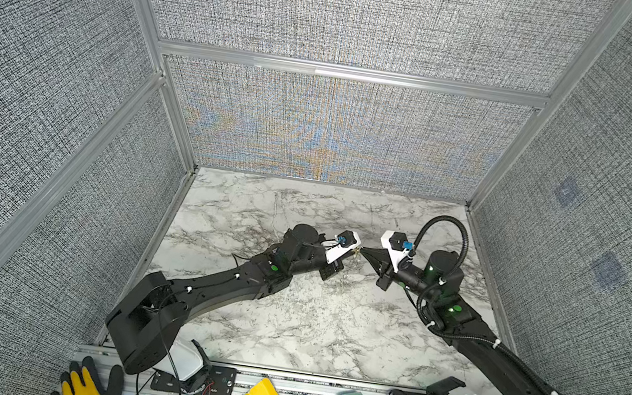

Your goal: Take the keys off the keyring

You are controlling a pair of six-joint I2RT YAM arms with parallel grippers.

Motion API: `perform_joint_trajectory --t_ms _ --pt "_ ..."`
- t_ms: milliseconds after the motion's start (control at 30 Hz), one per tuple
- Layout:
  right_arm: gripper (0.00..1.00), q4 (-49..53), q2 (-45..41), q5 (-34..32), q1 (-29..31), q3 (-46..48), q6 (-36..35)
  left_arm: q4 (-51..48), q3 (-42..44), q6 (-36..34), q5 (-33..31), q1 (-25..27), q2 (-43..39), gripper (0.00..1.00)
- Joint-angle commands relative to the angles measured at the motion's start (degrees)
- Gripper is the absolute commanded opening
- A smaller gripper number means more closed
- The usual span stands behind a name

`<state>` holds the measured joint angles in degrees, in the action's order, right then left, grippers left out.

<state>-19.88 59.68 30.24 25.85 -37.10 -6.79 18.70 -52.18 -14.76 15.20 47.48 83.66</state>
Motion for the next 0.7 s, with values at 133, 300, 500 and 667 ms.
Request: perform_joint_trajectory --t_ms 133,300,500,667 --pt "0.0 -2.6 -0.4 -3.4 0.1 -0.6 1.1 0.3 -0.2 -1.0 1.9 0.0 -0.2 0.0" --pt "0.0 0.0 -0.4 -4.5 0.0 -1.2 0.4 -1.0 -0.9 -1.3 0.8 0.0 0.1 0.0" --pt "0.0 3.5 -0.7 -6.5 0.1 -2.1 0.2 -1.2 -0.9 -1.9 -4.4 -0.1 -0.7 0.0" --pt "0.0 6.6 -0.5 -8.8 0.0 -3.2 0.1 -2.0 -1.2 -2.5 -4.9 -0.2 -0.9 0.0"
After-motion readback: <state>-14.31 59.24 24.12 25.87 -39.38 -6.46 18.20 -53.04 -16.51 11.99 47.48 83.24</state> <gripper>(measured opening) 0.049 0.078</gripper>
